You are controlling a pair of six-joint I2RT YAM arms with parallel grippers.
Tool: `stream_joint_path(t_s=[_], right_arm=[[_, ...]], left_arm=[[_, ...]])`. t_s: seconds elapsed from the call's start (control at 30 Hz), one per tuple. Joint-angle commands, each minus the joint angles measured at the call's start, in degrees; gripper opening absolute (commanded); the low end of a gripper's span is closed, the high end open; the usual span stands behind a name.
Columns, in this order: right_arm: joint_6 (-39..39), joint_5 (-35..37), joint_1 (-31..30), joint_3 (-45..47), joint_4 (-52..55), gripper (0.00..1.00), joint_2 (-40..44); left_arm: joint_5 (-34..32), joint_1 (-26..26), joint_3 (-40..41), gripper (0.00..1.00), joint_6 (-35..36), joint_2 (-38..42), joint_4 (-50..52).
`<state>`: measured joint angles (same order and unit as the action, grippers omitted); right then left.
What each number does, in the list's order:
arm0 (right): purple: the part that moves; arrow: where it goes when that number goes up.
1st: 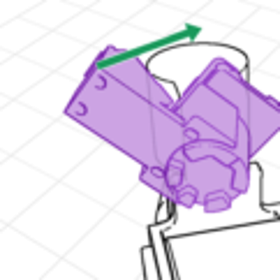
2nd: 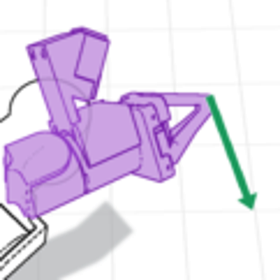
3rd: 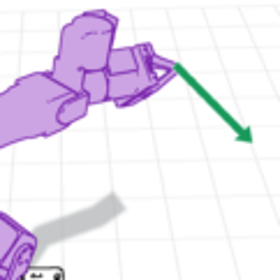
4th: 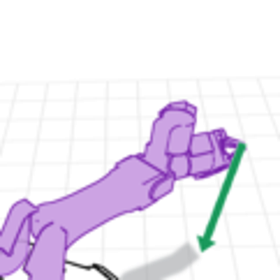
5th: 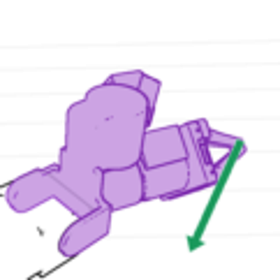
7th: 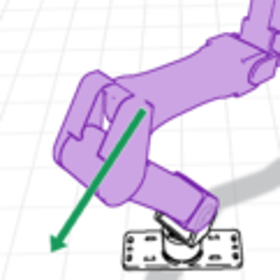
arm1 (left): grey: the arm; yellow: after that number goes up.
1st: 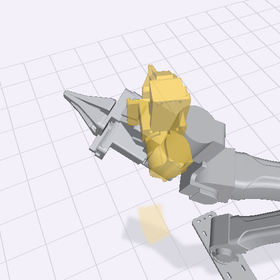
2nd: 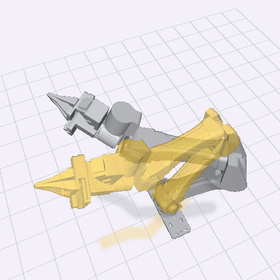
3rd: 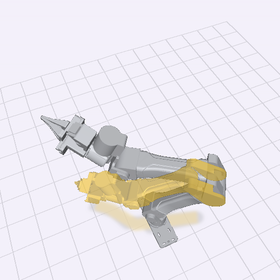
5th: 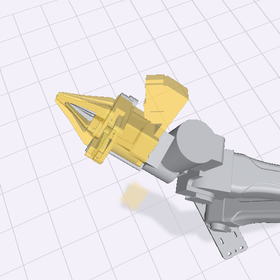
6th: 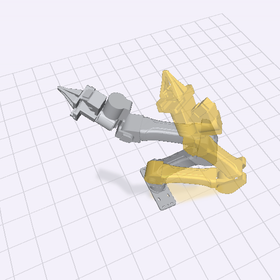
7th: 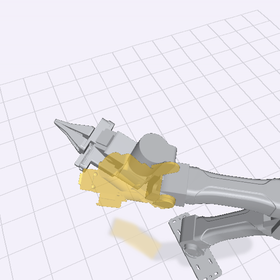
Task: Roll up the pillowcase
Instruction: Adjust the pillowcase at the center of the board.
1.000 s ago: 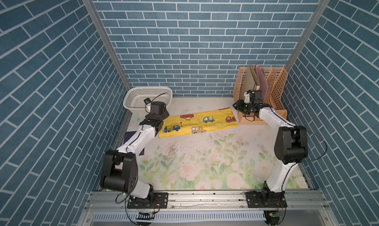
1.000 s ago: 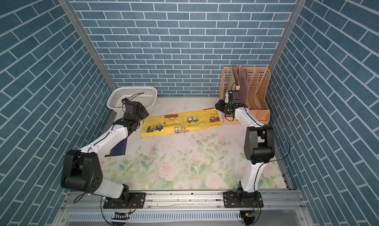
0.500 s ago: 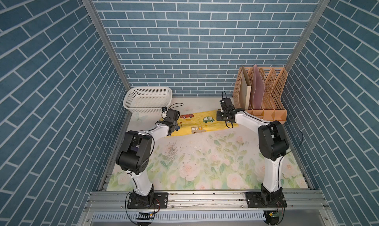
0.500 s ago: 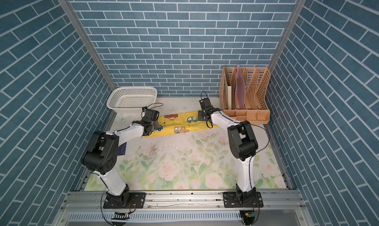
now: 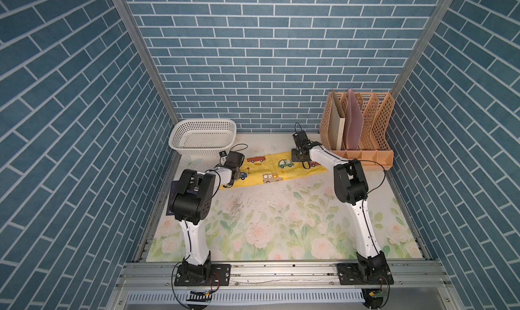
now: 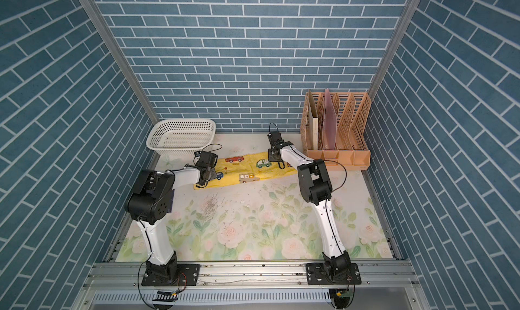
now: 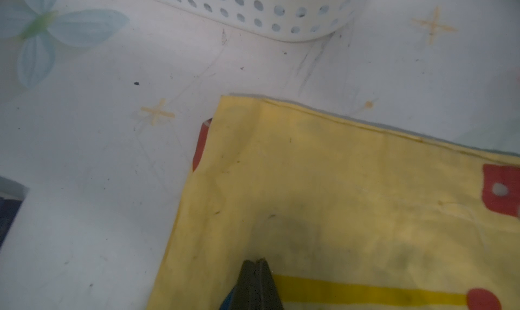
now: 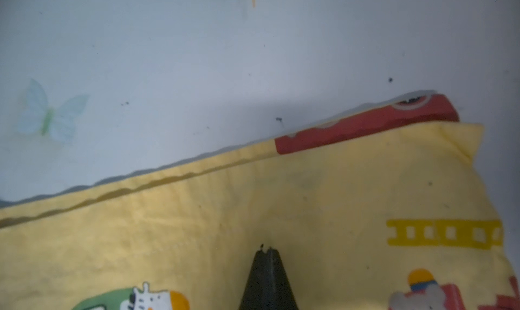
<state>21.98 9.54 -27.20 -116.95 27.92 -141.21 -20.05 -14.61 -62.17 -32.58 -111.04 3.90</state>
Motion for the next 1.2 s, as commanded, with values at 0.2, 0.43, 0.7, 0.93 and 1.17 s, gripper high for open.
stream_joint_path(t_s=[0.2, 0.43, 0.7, 0.93, 1.17], right_arm=[[-4.71, -9.89, 0.49, -22.26, 7.8, 0.0, -16.83], [-11.71, -18.35, 0.72, -27.28, 1.23, 0.0, -15.93], [-12.57, -16.32, -3.03, 1.74, -5.52, 0.0, 10.01], [-1.23, -9.54, -8.43, 30.48, -14.75, 0.0, 24.4], [0.11, -7.02, -9.79, 32.03, -12.38, 0.0, 20.76]], left_arm=[[8.26, -11.14, 11.37, 0.0, -6.67, 5.76, 5.22], [10.49, -26.69, 14.73, 0.0, -18.11, 11.74, 5.3], [2.34, -23.48, 10.81, 0.0, -15.38, 28.76, 10.61], [5.41, -13.59, 6.46, 0.0, -2.48, 17.76, 3.14], [9.46, -13.5, 6.42, 0.0, -2.95, 10.53, 0.89]])
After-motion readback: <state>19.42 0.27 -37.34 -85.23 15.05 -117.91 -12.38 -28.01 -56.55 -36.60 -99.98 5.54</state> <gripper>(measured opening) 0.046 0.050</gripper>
